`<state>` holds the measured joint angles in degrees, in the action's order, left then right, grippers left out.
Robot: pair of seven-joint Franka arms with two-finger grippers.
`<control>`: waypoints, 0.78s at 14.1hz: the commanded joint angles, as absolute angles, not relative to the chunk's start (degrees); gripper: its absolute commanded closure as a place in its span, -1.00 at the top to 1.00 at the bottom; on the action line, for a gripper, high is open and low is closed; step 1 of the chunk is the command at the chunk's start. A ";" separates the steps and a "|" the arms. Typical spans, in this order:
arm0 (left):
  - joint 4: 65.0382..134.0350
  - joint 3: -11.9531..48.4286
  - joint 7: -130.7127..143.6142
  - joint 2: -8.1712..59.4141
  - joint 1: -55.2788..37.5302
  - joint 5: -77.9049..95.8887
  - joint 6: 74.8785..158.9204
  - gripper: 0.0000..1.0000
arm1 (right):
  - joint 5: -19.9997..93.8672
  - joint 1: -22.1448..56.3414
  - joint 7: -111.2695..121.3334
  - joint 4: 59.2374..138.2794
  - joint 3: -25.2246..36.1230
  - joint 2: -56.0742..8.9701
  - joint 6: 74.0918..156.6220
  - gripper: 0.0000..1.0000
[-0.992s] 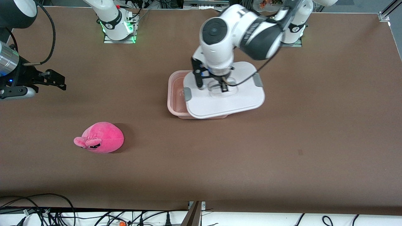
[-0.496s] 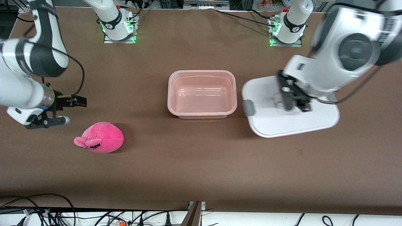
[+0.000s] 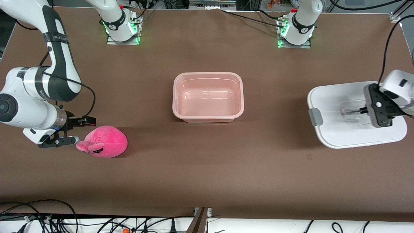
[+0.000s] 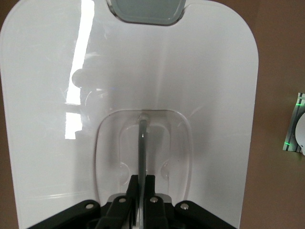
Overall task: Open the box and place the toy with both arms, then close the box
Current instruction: 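Set the lid down with the left gripper while the right gripper grasps the plush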
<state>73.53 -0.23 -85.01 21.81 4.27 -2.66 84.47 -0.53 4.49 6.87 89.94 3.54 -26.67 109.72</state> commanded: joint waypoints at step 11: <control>71.89 1.14 -90.88 23.91 8.53 -3.78 83.50 -1.00 | 2.37 4.13 7.12 88.59 3.16 -32.96 117.60 0.14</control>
